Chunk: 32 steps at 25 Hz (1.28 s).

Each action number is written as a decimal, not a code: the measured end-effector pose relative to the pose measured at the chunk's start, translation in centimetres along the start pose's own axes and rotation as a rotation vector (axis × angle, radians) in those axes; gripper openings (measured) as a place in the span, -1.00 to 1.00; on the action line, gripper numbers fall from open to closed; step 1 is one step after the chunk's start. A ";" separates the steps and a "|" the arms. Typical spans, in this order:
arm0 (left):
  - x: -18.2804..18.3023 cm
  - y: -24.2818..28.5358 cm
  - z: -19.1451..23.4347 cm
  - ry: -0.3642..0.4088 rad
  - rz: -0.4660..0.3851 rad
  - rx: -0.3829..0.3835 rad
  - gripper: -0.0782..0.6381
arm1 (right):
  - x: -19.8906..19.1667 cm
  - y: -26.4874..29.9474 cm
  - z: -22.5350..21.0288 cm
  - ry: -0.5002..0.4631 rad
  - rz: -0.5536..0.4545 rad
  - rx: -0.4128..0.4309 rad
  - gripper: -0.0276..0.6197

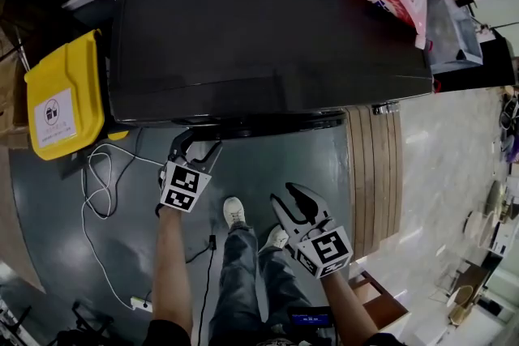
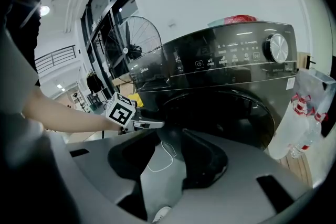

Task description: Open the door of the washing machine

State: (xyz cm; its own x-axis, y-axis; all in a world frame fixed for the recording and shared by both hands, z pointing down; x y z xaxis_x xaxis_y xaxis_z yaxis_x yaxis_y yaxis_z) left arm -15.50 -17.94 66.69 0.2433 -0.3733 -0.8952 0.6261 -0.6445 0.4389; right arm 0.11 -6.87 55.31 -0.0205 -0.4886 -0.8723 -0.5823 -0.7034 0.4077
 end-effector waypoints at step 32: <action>-0.3 0.1 -0.5 0.082 0.221 -0.051 -0.32 | -2.3 -3.4 -1.5 0.072 0.031 -0.025 -0.46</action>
State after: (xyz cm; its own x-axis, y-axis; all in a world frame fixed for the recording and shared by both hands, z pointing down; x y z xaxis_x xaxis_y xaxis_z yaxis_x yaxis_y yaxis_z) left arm -15.19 -17.57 67.01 0.4366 -0.4454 -0.7817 0.5866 -0.5179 0.6227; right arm 3.35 -4.20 56.33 0.0205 -0.5459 -0.8376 -0.5619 -0.6993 0.4419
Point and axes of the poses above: the fingertips, and each gripper's own axes: y forward along the fingers, z to its left, x out of its top, the point moved 2 cm from there along -y, backward along the fingers, and after that the axes turned 12 degrees about -z, right-handed, at the moved point
